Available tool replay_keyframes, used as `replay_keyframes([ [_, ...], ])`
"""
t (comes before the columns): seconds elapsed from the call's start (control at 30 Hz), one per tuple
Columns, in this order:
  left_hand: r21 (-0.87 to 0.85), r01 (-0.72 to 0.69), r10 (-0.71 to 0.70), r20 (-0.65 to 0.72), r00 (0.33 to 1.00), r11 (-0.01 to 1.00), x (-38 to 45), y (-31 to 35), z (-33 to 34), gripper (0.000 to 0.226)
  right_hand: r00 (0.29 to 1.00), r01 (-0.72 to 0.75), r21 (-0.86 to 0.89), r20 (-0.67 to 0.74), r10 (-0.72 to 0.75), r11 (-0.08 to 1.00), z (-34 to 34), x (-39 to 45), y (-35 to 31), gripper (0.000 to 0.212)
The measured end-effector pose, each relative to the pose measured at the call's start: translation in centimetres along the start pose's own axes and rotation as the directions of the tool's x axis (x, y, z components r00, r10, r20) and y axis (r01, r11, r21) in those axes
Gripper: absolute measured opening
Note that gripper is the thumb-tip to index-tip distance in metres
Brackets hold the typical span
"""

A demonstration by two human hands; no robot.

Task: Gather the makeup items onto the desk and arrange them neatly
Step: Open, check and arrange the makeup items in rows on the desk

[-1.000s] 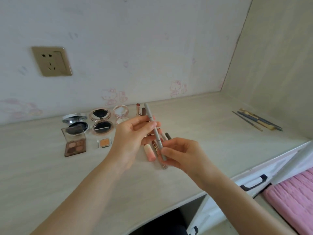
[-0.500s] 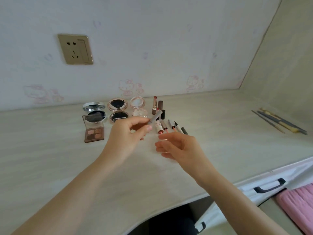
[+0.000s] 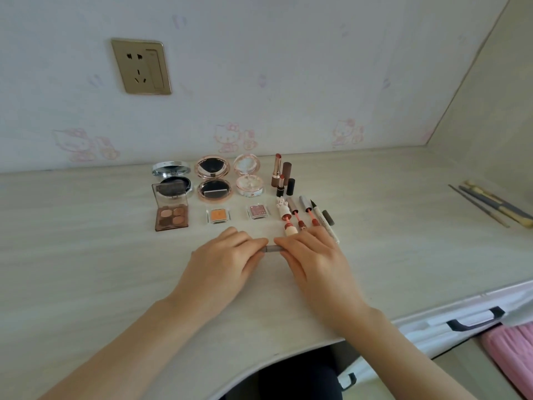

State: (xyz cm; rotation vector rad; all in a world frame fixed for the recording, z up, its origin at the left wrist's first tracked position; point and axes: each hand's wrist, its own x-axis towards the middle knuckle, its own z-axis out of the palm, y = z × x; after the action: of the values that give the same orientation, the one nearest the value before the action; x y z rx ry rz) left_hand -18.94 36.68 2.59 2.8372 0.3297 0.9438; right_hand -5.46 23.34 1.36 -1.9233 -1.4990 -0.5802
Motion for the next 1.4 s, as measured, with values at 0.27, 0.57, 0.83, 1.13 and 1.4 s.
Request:
replay_keyframes([
  [0.27, 0.198, -0.043, 0.034, 0.051, 0.998, 0.979, -0.1, 0.6, -0.7, 0.04, 0.987, 0.133, -0.091, -0.076, -0.14, 0.987, -0.4, -0.3, -0.5, 0.011],
  [0.57, 0.214, -0.024, -0.012, 0.164, 0.986, 0.977, 0.1, 0.2, -1.3, 0.044, 0.982, 0.138, -0.112, -0.117, -0.151, 0.984, -0.5, -0.6, -0.4, 0.01],
  [0.83, 0.112, 0.014, -0.026, 0.112, 0.993, 0.994, -0.2, 0.2, -1.0, 0.042, 0.987, 0.056, -0.027, -0.151, -0.059, 0.998, -0.5, -0.6, -0.1, 0.011],
  [1.13, 0.043, 0.039, -0.042, 0.073, 0.996, 0.998, -0.4, -0.7, -0.9, 0.046, 0.976, -0.147, 0.038, -0.157, 0.152, 0.988, -0.8, -0.8, 0.4, 0.017],
  [1.4, -0.257, 0.262, -0.265, 0.025, 0.964, 0.93, -0.2, 0.8, -1.8, 0.034, 0.945, -0.282, 0.204, -0.108, 0.307, 0.938, -1.7, -0.4, -0.8, 0.016],
])
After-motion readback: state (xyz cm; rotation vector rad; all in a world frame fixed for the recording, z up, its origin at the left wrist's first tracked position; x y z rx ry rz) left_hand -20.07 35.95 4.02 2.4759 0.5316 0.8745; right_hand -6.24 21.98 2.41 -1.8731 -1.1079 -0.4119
